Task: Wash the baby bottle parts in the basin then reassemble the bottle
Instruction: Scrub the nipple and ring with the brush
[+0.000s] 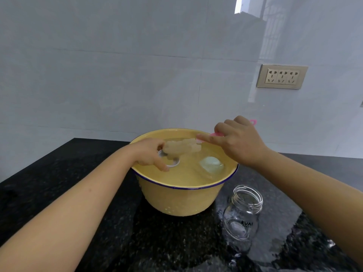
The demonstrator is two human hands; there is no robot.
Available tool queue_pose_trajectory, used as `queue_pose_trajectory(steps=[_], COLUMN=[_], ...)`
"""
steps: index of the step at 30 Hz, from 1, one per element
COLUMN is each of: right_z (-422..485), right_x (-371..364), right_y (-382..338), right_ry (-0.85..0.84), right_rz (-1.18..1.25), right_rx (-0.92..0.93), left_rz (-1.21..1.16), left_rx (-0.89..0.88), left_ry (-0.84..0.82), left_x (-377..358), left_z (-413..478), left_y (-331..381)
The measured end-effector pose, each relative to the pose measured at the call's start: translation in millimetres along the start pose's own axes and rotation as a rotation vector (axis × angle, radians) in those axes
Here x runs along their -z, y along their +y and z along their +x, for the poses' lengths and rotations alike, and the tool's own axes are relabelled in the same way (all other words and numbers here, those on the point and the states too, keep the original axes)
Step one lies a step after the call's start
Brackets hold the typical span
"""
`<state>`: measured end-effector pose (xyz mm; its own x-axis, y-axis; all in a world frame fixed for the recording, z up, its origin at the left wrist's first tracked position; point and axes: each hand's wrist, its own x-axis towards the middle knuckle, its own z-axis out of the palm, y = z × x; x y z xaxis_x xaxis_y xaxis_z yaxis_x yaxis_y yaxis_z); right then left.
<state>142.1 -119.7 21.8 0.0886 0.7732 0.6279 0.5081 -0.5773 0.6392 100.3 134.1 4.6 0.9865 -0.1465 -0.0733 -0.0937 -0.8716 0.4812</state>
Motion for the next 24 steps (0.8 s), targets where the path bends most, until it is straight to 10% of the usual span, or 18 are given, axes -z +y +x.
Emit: queue_pose_trajectory(steps=[10, 24], right_z=[0.8, 56.9], right_x=[2.9, 78.5], right_y=[3.9, -46.4], right_ry=[-0.034, -0.863], right_rz=[-0.044, -0.085], right_rx=[0.230, 0.267], left_rz=[0.013, 0.203], left_rx=[-0.012, -0.118], left_ry=[0.066, 0.162], left_x=[-2.5, -6.9], left_z=[-1.2, -9.5], left_y=[-2.4, 3.1])
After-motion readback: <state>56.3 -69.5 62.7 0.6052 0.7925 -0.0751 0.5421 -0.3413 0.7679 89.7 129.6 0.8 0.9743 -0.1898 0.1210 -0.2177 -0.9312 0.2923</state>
